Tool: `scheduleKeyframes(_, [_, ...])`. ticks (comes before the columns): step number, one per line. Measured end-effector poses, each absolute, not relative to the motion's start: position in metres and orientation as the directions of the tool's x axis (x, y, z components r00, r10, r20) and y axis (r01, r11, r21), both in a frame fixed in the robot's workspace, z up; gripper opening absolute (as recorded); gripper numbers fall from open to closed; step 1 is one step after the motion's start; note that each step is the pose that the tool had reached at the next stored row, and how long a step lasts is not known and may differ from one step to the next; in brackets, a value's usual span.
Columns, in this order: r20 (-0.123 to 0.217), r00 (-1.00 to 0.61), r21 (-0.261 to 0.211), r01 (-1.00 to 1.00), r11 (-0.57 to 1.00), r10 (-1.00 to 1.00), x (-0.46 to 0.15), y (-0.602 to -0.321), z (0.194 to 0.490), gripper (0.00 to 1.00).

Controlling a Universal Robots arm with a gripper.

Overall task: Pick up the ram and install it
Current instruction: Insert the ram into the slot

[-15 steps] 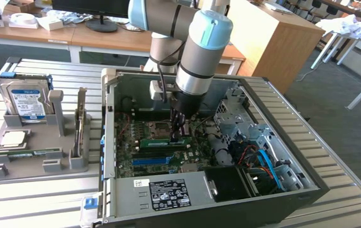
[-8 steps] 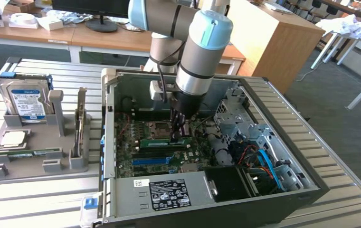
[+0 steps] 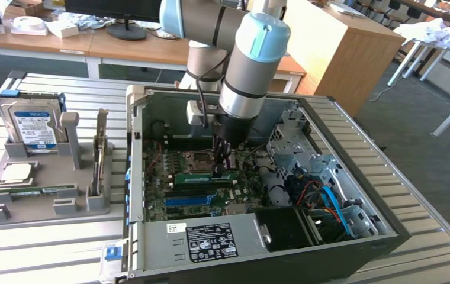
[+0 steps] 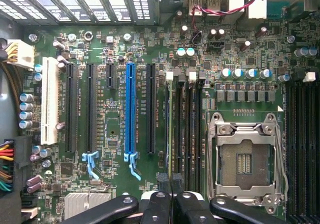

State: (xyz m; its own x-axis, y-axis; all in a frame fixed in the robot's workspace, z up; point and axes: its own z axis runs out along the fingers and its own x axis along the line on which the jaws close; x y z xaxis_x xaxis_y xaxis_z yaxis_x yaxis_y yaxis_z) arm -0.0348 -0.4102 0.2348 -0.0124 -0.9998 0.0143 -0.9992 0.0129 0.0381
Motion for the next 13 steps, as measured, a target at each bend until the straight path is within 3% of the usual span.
scheduleKeyframes(13, [0.014, -0.012, 0.038, -0.999, 0.013, -1.000, -0.0355, -0.4102, 0.2342, 0.11])
